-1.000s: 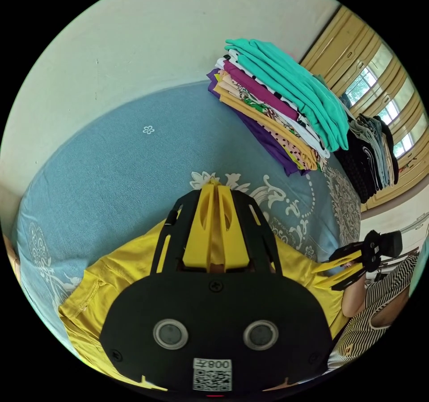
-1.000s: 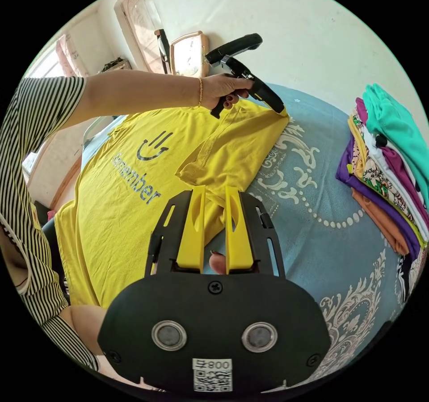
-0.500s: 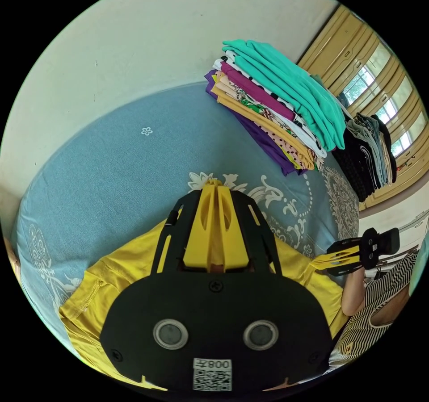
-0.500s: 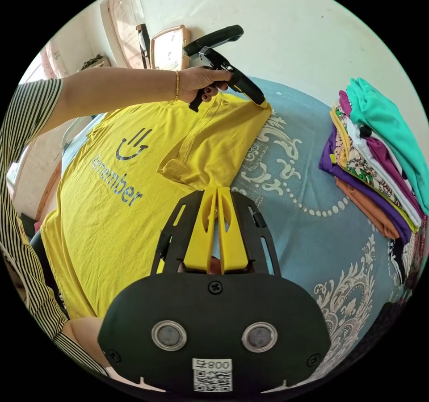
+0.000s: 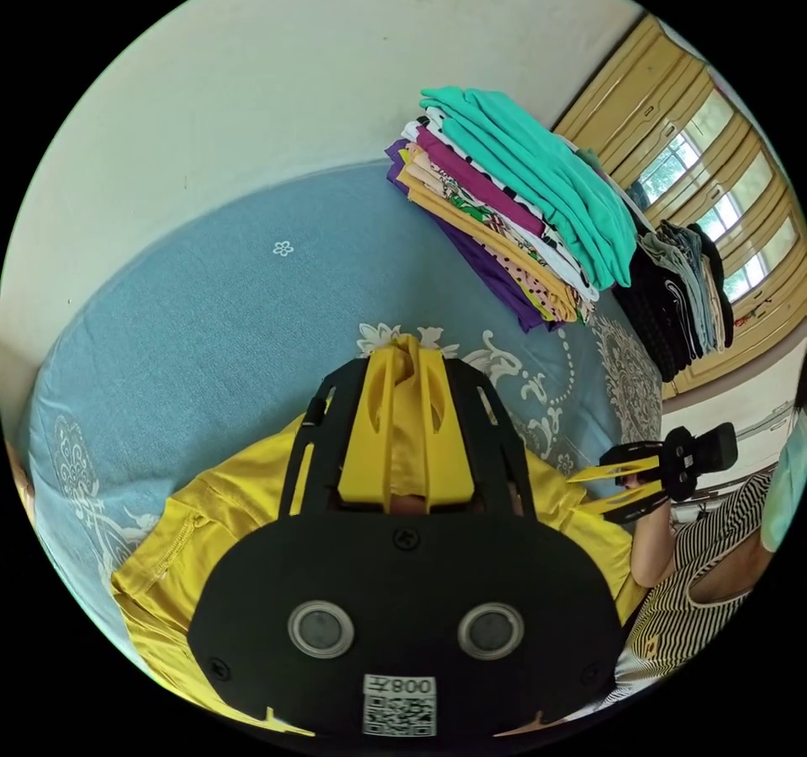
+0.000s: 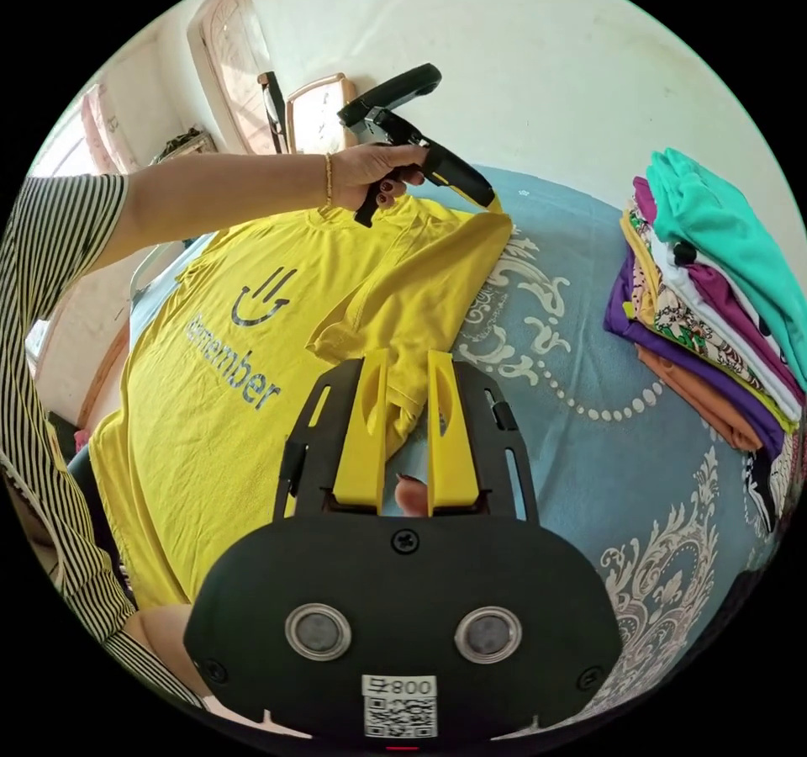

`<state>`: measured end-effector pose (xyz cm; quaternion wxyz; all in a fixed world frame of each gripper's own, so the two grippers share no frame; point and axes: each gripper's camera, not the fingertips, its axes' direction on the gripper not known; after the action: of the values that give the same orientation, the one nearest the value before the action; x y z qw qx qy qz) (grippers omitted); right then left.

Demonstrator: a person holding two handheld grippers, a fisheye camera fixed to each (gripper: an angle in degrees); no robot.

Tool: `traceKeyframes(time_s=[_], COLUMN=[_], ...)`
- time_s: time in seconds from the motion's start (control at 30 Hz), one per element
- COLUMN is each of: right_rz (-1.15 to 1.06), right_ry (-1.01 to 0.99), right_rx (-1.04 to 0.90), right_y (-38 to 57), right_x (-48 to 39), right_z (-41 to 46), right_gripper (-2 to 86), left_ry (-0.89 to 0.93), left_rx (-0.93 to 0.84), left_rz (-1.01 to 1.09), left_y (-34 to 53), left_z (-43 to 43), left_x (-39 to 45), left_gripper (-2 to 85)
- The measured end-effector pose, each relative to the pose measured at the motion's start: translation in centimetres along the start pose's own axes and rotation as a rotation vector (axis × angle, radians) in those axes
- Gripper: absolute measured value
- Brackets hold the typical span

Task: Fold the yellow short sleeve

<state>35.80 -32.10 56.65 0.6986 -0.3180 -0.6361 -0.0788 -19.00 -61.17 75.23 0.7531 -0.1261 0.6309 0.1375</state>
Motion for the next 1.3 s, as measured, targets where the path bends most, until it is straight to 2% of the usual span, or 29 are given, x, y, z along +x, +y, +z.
traceKeyframes(time_s=[0.13, 0.2, 0.37, 0.43, 0.6, 0.87, 1.0, 1.13, 1.3], right_rz=[-0.001, 0.006, 0.080, 0.101, 0.099, 0.155, 0.148, 0.143, 0.153], right_ry=[0.082, 0.060, 0.033, 0.011, 0.003, -0.045, -0.004, -0.002, 0.014], right_rx=[-0.073, -0.068, 0.043, 0.087, -0.046, 0.042, 0.029, 0.004, -0.052], right_y=[-0.7, -0.7, 0.1, 0.5, 0.2, 1.1, 0.3, -0.3, -0.8], right_x=[-0.7, -0.4, 1.0, 1.6, 2.1, 3.7, 3.4, 3.3, 3.5], right_z=[1.1, 0.9, -1.5, -2.4, -0.7, -2.7, -2.2, -1.8, -1.0], right_gripper=[4.3, 3.1, 1.4, 1.1, 0.9, 0.4, 1.0, 1.9, 1.2], left_ry=[-0.020, -0.033, -0.076, -0.083, -0.101, -0.101, -0.049, -0.107, -0.141], left_rx=[-0.061, -0.050, 0.035, 0.004, 0.043, -0.007, 0.010, -0.044, 0.021], left_rz=[-0.003, -0.001, -0.021, -0.019, 0.006, 0.007, 0.027, -0.016, -0.016], left_y=[1.5, 1.8, 2.1, 2.0, 2.8, 4.7, 6.1, 7.4, 8.5], left_z=[1.1, 1.1, -0.5, -0.1, -1.2, -1.2, -2.6, -2.2, -4.1], left_x=[0.0, 0.1, 0.4, 0.5, 1.7, 2.3, 2.1, 1.5, 2.3], left_gripper=[3.9, 2.8, 1.1, 1.0, 2.0, 4.3, 6.2, 4.2, 1.4])
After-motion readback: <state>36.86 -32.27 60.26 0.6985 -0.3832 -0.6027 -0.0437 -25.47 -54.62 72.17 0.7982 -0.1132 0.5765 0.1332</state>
